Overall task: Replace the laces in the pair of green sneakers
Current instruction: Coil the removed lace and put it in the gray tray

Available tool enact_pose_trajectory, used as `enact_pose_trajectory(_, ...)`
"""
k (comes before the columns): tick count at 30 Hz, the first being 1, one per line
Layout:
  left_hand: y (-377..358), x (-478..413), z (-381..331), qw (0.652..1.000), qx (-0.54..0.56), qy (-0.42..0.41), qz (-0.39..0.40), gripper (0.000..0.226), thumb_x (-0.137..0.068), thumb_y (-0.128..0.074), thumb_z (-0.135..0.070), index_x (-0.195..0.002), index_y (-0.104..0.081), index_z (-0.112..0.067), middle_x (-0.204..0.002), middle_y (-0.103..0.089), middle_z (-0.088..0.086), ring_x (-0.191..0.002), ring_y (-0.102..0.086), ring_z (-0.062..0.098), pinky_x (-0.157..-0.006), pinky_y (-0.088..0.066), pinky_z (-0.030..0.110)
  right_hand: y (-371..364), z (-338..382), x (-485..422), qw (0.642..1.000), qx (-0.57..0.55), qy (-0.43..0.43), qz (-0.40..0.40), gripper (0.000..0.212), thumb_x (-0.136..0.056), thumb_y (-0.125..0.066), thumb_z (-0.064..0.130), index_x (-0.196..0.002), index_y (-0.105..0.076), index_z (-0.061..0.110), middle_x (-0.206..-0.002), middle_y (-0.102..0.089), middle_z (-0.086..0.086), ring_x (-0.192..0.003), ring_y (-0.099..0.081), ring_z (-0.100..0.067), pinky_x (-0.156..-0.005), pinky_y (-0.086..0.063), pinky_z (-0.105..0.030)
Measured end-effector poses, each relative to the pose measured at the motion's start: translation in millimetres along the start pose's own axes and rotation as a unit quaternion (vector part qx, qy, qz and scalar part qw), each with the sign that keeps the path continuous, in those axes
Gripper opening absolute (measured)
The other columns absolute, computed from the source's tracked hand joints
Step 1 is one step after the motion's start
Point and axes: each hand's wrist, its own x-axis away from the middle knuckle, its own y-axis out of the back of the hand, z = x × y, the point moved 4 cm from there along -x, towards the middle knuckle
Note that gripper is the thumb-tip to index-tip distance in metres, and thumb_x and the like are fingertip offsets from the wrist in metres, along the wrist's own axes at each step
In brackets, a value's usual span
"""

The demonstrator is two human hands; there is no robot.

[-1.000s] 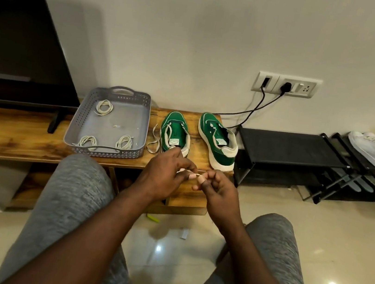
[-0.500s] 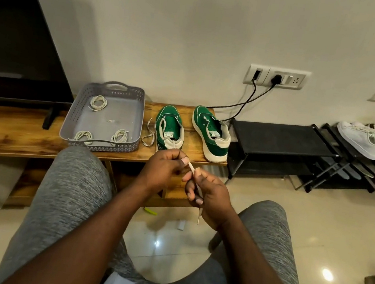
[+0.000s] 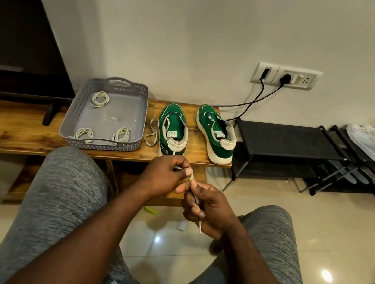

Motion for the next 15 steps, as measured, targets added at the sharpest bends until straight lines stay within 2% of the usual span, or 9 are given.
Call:
enact_pose_trajectory(3,3.0,-6.2,2.4,0.998,-0.057,-0.017,-0.022,0.012,-0.096,-0.073,-0.022,-0.086,-0.074,-0.028,-0.100,-0.067,-0.005,-0.098,-0.064,0.014,-0.087,-0.052,0.035,0.9,-0.9,-1.8,1.000,-0.022,-0.010,0.005,0.037,-0.105,-0.051,0.031,-0.107,-0.073,0.001,-0.059,-0.049,-0.004,-0.045,-0.022,-0.010,-0.046,-0.027,-0.021)
enact_pose_trajectory(5,4.0,-8.9,6.0,0.997,-0.065,-0.024,-0.026,0.012,-0.095,-0.074,-0.022,-0.092,-0.076,-0.033,-0.107,-0.065,-0.005,-0.105,-0.062,0.015,-0.094,-0.052,0.038,2.0,-0.1,-3.4,0.999,-0.032,-0.004,-0.006,0.038,-0.107,-0.049,0.030,-0.108,-0.072,0.001,-0.061,-0.049,-0.005,-0.045,-0.026,-0.009,-0.047,-0.025,-0.021)
enact_pose_trajectory(8,4.7,-7.6,2.4,0.992,-0.097,-0.081,-0.027,0.031,-0.089,-0.076,-0.012,-0.107,-0.077,-0.037,-0.113,-0.066,-0.015,-0.116,-0.057,0.013,-0.103,-0.047,0.044,6.0,0.8,-5.1,0.998,-0.040,0.017,-0.050,0.038,-0.106,-0.051,0.034,-0.108,-0.073,0.003,-0.066,-0.049,-0.007,-0.048,-0.030,-0.009,-0.048,-0.022,-0.024)
enact_pose_trajectory(11,0.6,-1.4,-5.6,0.994,-0.048,-0.092,0.027,0.045,-0.083,-0.072,0.002,-0.110,-0.079,-0.033,-0.108,-0.070,-0.022,-0.110,-0.061,0.003,-0.100,-0.052,0.039,8.4,2.1,-6.1,0.995,-0.045,0.032,-0.081,0.040,-0.106,-0.049,0.036,-0.105,-0.074,0.005,-0.069,-0.056,-0.010,-0.047,-0.037,-0.011,-0.047,-0.022,-0.025)
enact_pose_trajectory(15,-7.2,-0.7,-1.1,0.993,-0.048,-0.094,0.044,0.052,-0.079,-0.068,0.001,-0.113,-0.078,-0.038,-0.113,-0.071,-0.008,-0.109,-0.063,0.005,-0.098,-0.054,0.041,5.0,5.3,-4.9,0.995,-0.057,0.038,-0.067,0.043,-0.108,-0.043,0.033,-0.102,-0.076,0.006,-0.075,-0.068,-0.013,-0.048,-0.058,-0.017,-0.042,-0.037,-0.021)
